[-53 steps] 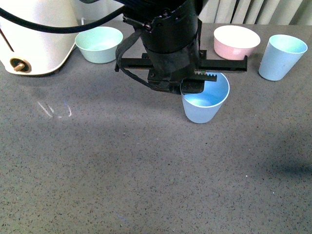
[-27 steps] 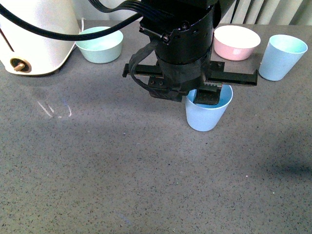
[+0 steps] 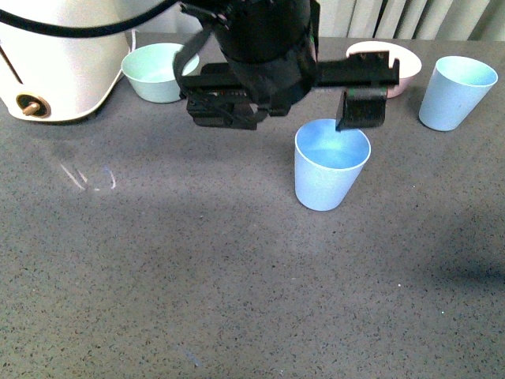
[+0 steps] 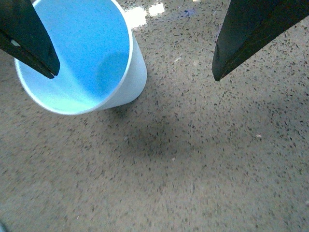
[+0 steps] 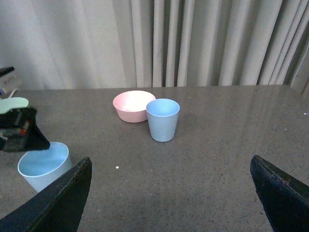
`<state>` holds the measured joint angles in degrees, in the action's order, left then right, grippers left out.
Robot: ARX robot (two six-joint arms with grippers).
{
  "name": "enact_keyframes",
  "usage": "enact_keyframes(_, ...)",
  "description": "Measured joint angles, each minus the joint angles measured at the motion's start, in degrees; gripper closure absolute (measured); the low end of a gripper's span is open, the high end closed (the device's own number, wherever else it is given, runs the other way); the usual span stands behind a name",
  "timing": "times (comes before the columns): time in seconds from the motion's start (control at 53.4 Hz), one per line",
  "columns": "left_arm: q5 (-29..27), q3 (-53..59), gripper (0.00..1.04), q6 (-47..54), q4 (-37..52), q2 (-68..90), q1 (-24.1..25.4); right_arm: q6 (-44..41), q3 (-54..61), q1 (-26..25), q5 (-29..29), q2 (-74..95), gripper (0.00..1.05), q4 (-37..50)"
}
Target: Stack blue cups with both arms
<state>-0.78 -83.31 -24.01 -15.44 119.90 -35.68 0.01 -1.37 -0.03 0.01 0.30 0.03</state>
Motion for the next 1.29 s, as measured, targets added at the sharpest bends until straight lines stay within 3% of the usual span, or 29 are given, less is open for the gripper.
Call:
enact_keyframes(0.3, 2.6, 10.1, 0.09, -0.6, 9.0, -11.9, 3.5, 0.0, 0.0, 0.0, 0.0, 0.0, 0.09, 0.0)
enact_keyframes(0.468, 4.9, 20.4, 0.09, -3.3, 19.8, -21.2, 5.4, 0.0, 0.0, 0.0, 0.0, 0.0, 0.09, 0.0)
enact_keyframes(0.506, 2.6, 23.5, 0.1, -3.1, 24.0, -23.2, 5.7, 0.0, 0.0, 0.0, 0.0, 0.0, 0.09, 0.0)
enact_keyframes(0.581, -13.1, 32.6, 0.23, 5.0, 43.4, -26.5, 6.5, 0.0, 0.0, 0.0, -0.2, 0.0, 0.09, 0.0)
enact_keyframes(0.637, -19.7, 39.9, 0.31, 10.6, 54.3, -29.6, 8.4, 0.0, 0.0, 0.0, -0.1, 0.0, 0.09, 0.0)
enact_keyframes(0.712, -21.2, 50.5, 0.48, 17.8, 65.6, -36.4, 13.2, 0.0, 0.0, 0.0, 0.0, 0.0, 0.09, 0.0)
enact_keyframes(0.843, -18.1, 58.2, 0.67, 21.3, 68.1, -43.1, 16.7, 0.0, 0.0, 0.0, -0.1, 0.0, 0.09, 0.0)
enact_keyframes(1.03, -12.7, 67.5, 1.03, 22.9, 68.0, -51.0, 21.5, 0.0, 0.0, 0.0, -0.1, 0.0, 0.09, 0.0)
enact_keyframes(1.292, -7.0, 76.2, 1.03, 23.2, 62.8, -64.8, 27.7, 0.0, 0.0, 0.0, -0.1, 0.0, 0.09, 0.0)
